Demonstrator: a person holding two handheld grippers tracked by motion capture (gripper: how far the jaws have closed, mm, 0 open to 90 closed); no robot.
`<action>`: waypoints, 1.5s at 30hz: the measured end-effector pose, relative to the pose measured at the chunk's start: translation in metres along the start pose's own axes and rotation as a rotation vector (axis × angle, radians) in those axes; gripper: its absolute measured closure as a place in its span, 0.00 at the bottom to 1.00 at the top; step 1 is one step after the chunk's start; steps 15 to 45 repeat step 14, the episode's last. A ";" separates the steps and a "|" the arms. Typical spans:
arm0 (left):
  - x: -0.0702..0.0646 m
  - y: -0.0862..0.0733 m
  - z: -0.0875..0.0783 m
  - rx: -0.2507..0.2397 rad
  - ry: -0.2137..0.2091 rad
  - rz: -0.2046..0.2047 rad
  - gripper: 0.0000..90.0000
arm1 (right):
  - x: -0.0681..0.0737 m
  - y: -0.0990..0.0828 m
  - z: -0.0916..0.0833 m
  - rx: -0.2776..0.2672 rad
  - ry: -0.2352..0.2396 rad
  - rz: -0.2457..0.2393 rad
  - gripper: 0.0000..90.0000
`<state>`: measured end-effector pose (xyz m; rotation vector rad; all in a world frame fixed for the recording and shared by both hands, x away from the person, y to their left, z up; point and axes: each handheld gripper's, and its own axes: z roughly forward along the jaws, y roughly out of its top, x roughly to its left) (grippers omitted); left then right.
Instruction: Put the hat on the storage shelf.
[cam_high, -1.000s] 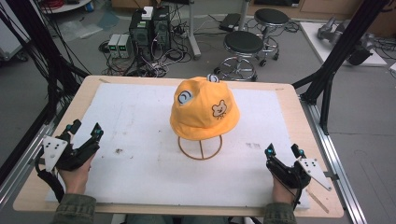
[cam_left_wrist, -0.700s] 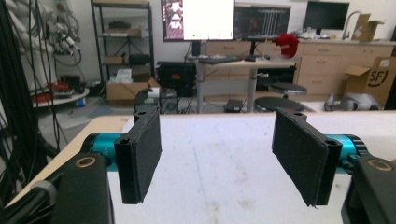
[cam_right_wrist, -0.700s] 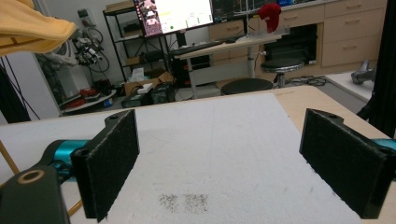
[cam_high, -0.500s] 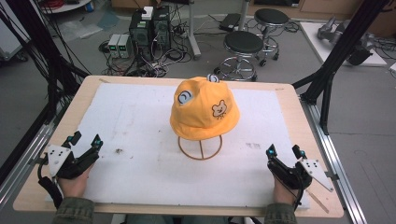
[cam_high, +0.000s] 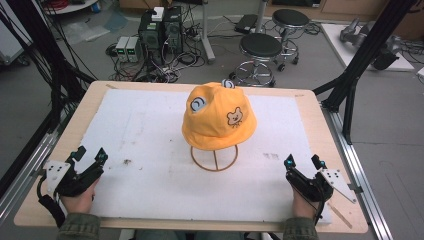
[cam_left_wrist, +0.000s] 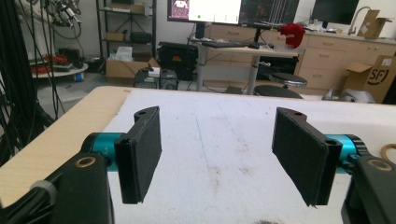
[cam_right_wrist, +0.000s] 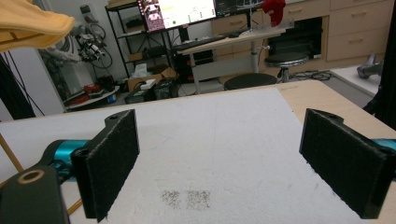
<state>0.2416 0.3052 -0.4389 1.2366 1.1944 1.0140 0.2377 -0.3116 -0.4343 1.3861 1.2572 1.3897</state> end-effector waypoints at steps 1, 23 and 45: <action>0.000 -0.001 0.000 0.002 0.000 -0.002 0.37 | 0.000 0.000 0.000 0.001 -0.001 0.000 0.12; 0.003 -0.003 0.002 0.009 0.009 -0.044 0.37 | -0.004 -0.002 0.003 0.021 -0.014 -0.001 0.12; 0.003 -0.003 0.002 0.009 0.009 -0.044 0.37 | -0.004 -0.002 0.003 0.021 -0.014 -0.001 0.12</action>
